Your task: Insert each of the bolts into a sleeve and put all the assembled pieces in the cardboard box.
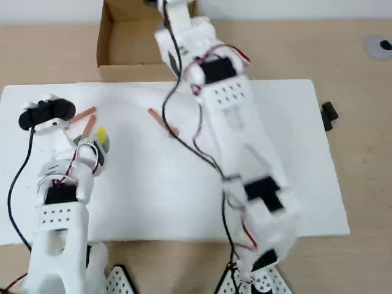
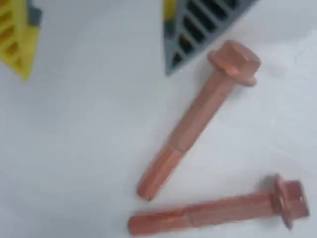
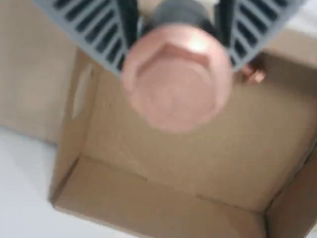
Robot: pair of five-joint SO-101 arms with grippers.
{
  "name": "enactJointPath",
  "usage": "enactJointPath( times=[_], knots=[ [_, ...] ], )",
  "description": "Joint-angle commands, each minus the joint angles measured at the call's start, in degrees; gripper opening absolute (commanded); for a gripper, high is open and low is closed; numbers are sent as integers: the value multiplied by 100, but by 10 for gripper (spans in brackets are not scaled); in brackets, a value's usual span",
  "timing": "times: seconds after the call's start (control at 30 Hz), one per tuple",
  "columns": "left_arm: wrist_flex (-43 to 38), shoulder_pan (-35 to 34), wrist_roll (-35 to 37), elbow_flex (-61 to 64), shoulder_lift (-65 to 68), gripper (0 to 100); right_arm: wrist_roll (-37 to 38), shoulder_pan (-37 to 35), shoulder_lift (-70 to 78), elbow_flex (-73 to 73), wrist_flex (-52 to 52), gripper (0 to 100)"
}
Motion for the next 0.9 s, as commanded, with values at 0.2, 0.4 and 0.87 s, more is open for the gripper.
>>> enactJointPath(
  times=[0.2,0.4,0.87],
  knots=[
    [-158,440,-554,-158,927,184,9,462,2721,-3442,-44,9],
    [-158,571,-677,-255,1191,184,9,655,4145,-4787,-44,9],
    [-149,563,-651,-404,1437,150,9,646,4787,-5437,9,185]
  ],
)
